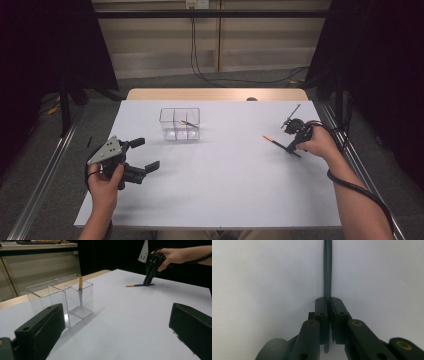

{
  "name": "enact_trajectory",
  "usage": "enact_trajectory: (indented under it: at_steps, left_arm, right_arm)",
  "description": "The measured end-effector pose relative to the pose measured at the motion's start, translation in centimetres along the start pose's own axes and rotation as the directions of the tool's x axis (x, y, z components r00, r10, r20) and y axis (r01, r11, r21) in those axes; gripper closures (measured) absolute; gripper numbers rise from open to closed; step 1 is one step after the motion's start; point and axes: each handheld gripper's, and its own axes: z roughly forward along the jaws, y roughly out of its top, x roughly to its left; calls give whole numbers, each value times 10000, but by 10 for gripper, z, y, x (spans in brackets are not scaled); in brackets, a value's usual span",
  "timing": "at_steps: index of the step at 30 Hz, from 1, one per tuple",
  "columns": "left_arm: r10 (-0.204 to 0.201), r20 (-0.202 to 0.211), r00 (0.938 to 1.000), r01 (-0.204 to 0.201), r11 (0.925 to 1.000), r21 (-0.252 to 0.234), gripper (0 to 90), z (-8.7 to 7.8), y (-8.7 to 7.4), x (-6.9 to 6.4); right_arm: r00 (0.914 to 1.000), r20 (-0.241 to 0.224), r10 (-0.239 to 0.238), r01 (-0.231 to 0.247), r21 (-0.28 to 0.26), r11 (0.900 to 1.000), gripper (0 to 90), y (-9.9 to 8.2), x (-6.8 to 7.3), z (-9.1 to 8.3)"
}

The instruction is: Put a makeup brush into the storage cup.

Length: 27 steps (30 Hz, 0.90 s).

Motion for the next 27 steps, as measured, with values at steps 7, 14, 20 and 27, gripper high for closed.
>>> enact_trajectory:
  at_steps: [7,14,20,27]
  left_arm:
    - [68,-34,10000,-68,10000,58,3,0,0,1]
    - [29,0,10000,-29,10000,72,3,1,-1,0]
    - [25,-21,10000,-25,10000,51,2,0,0,0]
    - [-54,6,10000,54,10000,7,3,0,0,-2]
  right_arm:
    - [9997,-42,241,-244,-663,9975,849,-9,-1,-1]
    - [9980,-285,560,-602,-1747,9828,849,-17,1,-4]
    - [9959,-429,797,-888,-2936,9518,849,-21,6,-10]
    - [9904,-895,1058,-1347,-4431,8863,849,-27,11,-19]
